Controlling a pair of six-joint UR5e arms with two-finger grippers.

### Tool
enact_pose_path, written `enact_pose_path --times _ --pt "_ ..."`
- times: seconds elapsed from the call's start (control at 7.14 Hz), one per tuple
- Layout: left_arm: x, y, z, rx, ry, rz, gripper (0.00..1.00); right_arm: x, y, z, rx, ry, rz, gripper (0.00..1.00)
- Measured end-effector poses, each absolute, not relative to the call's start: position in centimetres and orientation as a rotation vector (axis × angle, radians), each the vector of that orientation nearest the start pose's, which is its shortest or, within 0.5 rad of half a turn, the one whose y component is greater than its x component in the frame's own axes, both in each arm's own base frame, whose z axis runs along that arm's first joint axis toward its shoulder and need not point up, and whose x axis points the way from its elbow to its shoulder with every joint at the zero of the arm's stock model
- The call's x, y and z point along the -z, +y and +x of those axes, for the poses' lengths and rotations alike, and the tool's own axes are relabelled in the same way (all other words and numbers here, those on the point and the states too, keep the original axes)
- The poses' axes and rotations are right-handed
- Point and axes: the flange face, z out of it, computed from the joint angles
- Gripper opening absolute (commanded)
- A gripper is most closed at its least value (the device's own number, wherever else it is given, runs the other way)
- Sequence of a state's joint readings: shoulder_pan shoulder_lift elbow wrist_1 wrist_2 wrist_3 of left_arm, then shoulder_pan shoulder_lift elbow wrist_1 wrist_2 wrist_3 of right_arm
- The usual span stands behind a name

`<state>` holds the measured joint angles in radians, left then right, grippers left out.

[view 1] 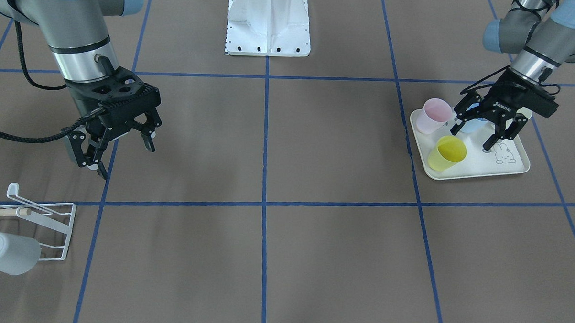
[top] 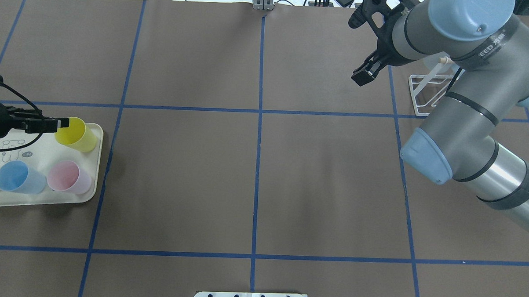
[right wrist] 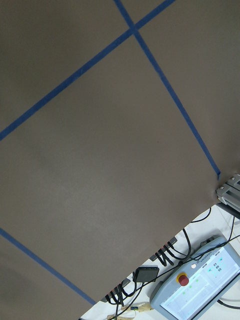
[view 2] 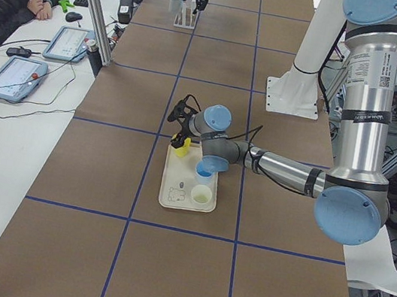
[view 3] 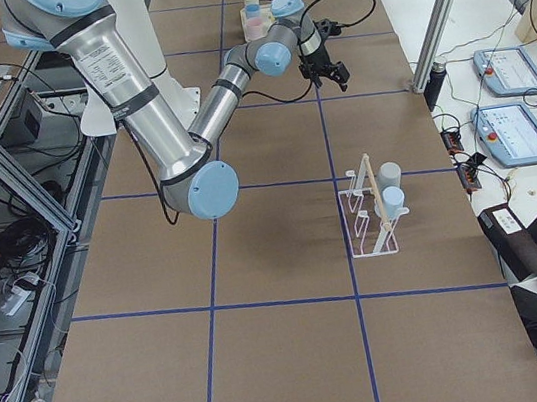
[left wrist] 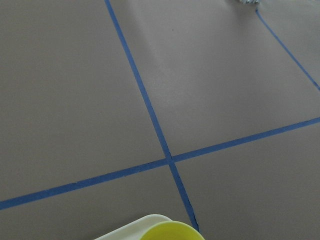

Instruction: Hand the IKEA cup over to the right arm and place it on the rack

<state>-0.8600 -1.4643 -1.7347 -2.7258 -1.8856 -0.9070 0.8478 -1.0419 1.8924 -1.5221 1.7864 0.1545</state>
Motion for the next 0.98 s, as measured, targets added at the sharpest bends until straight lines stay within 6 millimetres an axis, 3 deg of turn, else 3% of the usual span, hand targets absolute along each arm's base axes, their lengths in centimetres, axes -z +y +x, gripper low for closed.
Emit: enact_pose_path --times 0.14,0.42,0.56,0.98 --pt "-51.1 -42.3 23.5 -0.006 1.037 0.626 0.94 -21.4 -52.9 -32.3 0.603 -0.619 0.727 0.99" --pt "-52.6 -42.8 23.9 0.023 0.997 0.633 0.48 -20.9 -52.4 -32.6 0.587 -0.69 0.723 0.99" --pt "-52.9 -42.9 24.1 0.026 0.99 0.633 0.34 -20.9 -52.4 -32.7 0.584 -0.699 0.722 0.99" --pt "-53.3 -43.0 25.2 0.015 0.988 0.624 0.27 -21.1 -52.5 -32.8 0.583 -0.7 0.717 0.99"
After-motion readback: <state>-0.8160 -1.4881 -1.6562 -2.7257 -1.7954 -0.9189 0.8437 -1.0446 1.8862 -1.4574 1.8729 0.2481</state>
